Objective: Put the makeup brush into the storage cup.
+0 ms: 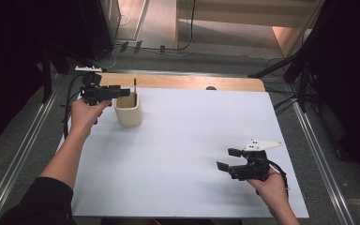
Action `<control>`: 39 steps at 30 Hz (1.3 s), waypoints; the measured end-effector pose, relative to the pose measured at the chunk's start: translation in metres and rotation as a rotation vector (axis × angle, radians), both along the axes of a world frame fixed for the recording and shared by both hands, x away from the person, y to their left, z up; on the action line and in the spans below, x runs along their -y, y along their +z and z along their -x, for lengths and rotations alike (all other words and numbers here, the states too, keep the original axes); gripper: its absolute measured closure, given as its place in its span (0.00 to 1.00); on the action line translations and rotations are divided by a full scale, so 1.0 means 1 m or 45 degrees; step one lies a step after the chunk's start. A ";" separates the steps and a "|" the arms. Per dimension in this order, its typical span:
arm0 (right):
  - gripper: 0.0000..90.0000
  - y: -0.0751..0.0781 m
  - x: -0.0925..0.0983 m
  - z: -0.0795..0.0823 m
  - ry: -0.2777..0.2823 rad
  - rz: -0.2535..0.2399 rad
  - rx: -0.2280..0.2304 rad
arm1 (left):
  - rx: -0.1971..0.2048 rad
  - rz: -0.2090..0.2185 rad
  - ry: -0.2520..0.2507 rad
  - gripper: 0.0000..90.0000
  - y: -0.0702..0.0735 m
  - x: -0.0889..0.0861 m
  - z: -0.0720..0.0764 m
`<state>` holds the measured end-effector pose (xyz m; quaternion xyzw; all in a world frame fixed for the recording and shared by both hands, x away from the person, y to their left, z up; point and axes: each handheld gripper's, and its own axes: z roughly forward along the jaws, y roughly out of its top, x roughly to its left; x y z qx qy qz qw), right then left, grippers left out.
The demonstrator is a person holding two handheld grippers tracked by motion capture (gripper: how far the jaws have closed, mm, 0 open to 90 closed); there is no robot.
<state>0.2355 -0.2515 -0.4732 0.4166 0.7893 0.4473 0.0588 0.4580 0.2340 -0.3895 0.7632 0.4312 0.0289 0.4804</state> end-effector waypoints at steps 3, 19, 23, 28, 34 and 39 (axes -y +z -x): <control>0.27 0.000 -0.001 0.000 -0.001 0.002 -0.003 | -0.054 0.009 0.009 0.39 0.001 -0.001 0.000; 0.27 0.000 -0.001 0.000 -0.012 0.003 -0.004 | -0.121 0.055 -0.108 0.39 0.023 -0.007 0.024; 0.27 0.000 -0.001 0.001 -0.010 0.004 -0.004 | -0.111 0.043 -0.168 0.39 0.028 -0.006 0.035; 0.27 0.000 -0.001 0.000 -0.009 0.006 -0.006 | -0.101 0.024 -0.188 0.39 0.030 -0.004 0.049; 0.27 0.000 -0.001 0.000 -0.004 0.010 0.003 | -0.086 0.016 -0.225 0.39 0.026 0.000 0.061; 0.27 0.000 -0.002 -0.001 -0.001 0.011 0.005 | -0.095 -0.004 -0.235 0.39 0.021 0.000 0.068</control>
